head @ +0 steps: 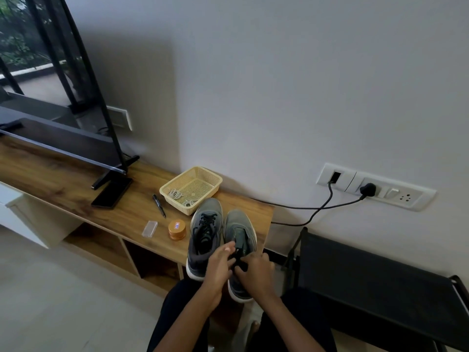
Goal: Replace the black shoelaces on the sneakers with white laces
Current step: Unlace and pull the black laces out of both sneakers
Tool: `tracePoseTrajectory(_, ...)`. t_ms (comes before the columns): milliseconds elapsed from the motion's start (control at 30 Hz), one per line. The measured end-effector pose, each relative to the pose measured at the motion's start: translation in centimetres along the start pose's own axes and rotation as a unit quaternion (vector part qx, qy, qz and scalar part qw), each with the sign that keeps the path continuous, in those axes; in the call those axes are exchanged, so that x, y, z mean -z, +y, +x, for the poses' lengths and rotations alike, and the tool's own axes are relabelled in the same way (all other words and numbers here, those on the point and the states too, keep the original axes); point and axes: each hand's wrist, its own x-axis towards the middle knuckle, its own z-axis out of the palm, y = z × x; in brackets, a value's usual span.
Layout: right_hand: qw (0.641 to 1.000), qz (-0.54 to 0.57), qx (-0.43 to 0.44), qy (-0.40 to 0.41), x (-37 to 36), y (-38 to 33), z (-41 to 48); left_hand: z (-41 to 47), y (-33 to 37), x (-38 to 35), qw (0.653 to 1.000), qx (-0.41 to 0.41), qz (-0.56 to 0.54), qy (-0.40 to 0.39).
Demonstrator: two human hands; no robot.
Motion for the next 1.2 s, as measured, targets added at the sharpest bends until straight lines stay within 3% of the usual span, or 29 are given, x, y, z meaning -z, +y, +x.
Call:
tracePoseTrajectory(33, 1.000, -0.010, -0.009, -0.013, 0.2, 0.2, 0.1, -0.1, -0.3, 0.6, 0.999, -0.005, 0.021, 0.026)
tracePoseTrajectory(100, 0.995, 0.081, -0.046, -0.037, 0.6, 0.8, 0.3, -0.4, -1.0, 1.7, 0.995, -0.016, 0.076, 0.059)
tracePoseTrajectory(200, 0.979, 0.176, -0.088, -0.047, 1.1, 2.2, 0.2, -0.7, -2.1, 2.9, 0.970, -0.060, 0.236, 0.021)
tracePoseTrajectory(300, 0.997, 0.051, -0.001, -0.054, 1.2, 2.3, -0.7, -1.0, -2.9, 2.7, 0.906, -0.156, 0.392, -0.043)
tracePoseTrajectory(400, 0.990, -0.095, 0.085, -0.056, 1.6, 1.1, -1.7, -1.4, -3.5, 1.6, 0.809, -0.240, 0.535, -0.041)
tracePoseTrajectory(533, 0.980, -0.144, 0.106, -0.090, 0.9, 1.2, -1.2, -1.2, -3.3, 1.1, 0.725, -0.227, 0.650, -0.025)
tracePoseTrajectory(633, 0.978, -0.147, 0.107, -0.105, 1.0, 1.8, -0.6, -0.4, -2.8, 1.1, 0.702, -0.177, 0.687, -0.063)
tracePoseTrajectory(733, 0.983, -0.125, 0.096, -0.099, 1.1, 2.1, -0.8, 0.2, -2.5, 1.2, 0.722, -0.150, 0.670, -0.085)
tracePoseTrajectory(867, 0.997, -0.004, 0.077, -0.024, 1.1, 2.4, -2.1, 0.4, -2.7, 2.4, 0.805, -0.222, 0.547, -0.057)
tracePoseTrajectory(967, 0.997, 0.010, 0.077, 0.006, 0.8, 2.1, -3.3, 0.2, -2.7, 3.9, 0.850, -0.260, 0.459, -0.021)
tracePoseTrajectory(1100, 0.994, -0.039, 0.101, -0.004, -0.1, 1.9, -4.1, -0.9, -2.3, 6.4, 0.908, -0.184, 0.377, 0.014)
tracePoseTrajectory(1200, 0.995, -0.032, 0.094, 0.009, -0.7, 1.9, -3.4, -1.1, -2.3, 8.4, 0.927, -0.138, 0.348, 0.013)
